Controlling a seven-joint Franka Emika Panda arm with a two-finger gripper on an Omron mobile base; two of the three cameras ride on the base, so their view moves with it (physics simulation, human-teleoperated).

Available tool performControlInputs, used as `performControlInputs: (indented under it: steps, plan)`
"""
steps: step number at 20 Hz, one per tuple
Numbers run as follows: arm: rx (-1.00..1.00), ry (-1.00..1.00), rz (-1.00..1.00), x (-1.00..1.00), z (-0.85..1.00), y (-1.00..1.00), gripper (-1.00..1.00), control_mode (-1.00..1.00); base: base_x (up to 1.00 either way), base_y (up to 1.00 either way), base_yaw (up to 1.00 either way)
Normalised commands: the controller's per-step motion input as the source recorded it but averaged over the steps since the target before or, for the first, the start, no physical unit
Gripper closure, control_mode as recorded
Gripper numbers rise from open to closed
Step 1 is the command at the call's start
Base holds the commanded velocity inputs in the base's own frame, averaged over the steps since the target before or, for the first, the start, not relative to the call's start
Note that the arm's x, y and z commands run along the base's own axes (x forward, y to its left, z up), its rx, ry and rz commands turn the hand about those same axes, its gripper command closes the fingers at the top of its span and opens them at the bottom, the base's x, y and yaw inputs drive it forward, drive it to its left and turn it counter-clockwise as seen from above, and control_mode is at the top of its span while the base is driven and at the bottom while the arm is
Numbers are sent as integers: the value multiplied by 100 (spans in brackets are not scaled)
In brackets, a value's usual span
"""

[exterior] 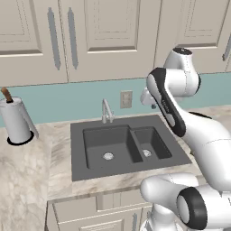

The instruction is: Pick the pan and sponge and place them into the sink. Then turn on the water.

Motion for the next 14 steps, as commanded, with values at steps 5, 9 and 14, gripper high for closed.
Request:
performControlInputs:
  steps: [5, 9, 14]
  plan:
    - [2, -3, 0, -29, -1, -28, -100, -100, 0, 0, 0]
    - [11, -9, 0, -67, -2, -97, -100, -100, 0, 0, 0]
    - [5, -5, 0, -54, -11, -96, -100, -100, 0, 0, 0]
